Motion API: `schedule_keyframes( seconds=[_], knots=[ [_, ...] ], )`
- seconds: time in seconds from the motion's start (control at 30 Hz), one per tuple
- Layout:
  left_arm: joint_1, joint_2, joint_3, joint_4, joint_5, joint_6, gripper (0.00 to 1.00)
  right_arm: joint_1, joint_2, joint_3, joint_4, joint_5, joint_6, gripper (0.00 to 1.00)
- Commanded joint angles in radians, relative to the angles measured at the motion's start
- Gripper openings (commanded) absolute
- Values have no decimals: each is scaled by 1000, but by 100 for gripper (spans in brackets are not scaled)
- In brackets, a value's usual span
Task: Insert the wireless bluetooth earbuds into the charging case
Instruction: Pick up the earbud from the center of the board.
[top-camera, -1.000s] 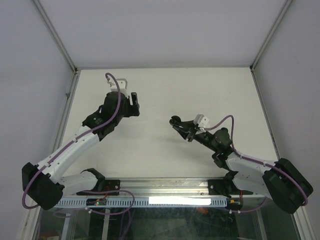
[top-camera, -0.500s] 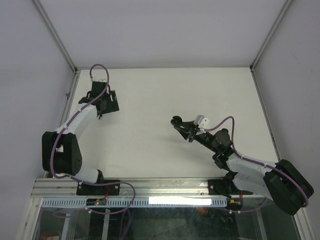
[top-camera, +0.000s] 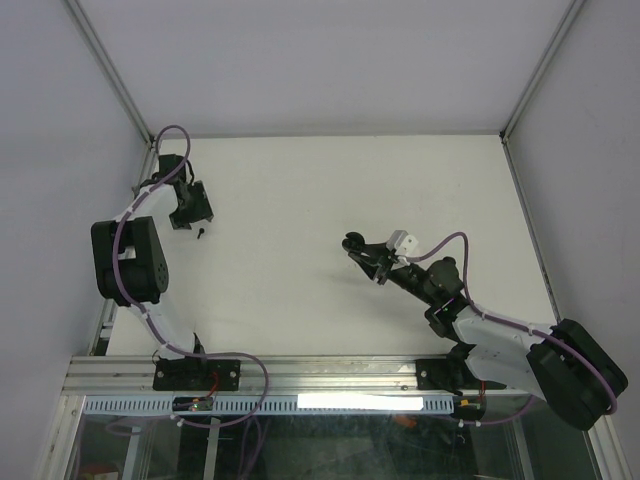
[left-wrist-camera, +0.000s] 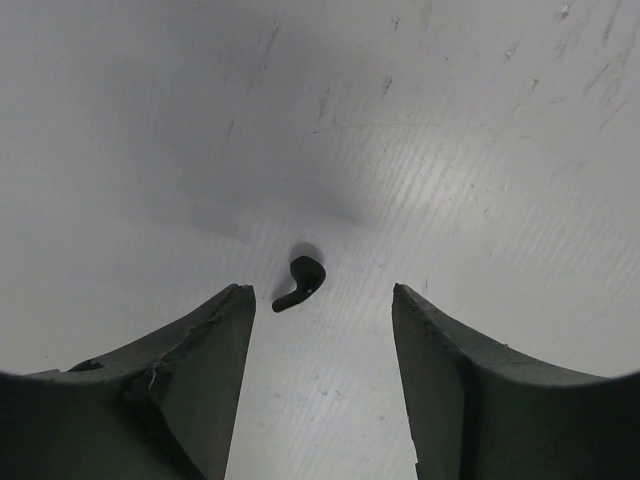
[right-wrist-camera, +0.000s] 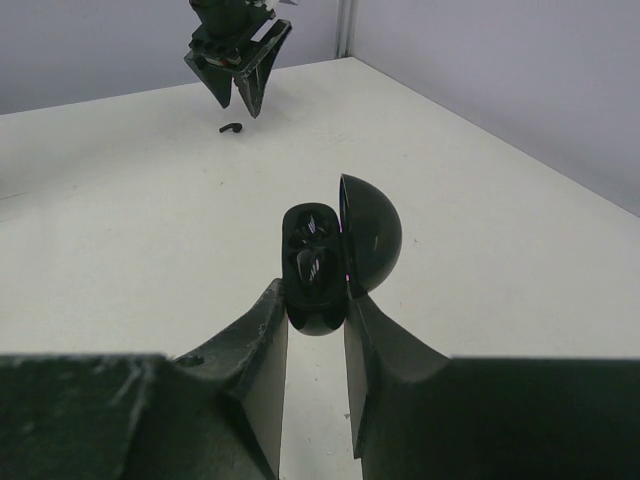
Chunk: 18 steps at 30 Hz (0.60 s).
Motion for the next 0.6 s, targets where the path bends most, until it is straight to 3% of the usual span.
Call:
schedule_keyframes(
  seconds=[0.0,0.17,0.57],
  knots=[
    [10,48,68,-22,54,37,56,-4,-15,9,38,23,-18,0],
    [11,89,83,-35,53,44,45,-4,-10,10,38,20,-18,0],
    [9,106,69,-60,58,29,39,-3,-5,13,33,14,-18,0]
  ],
)
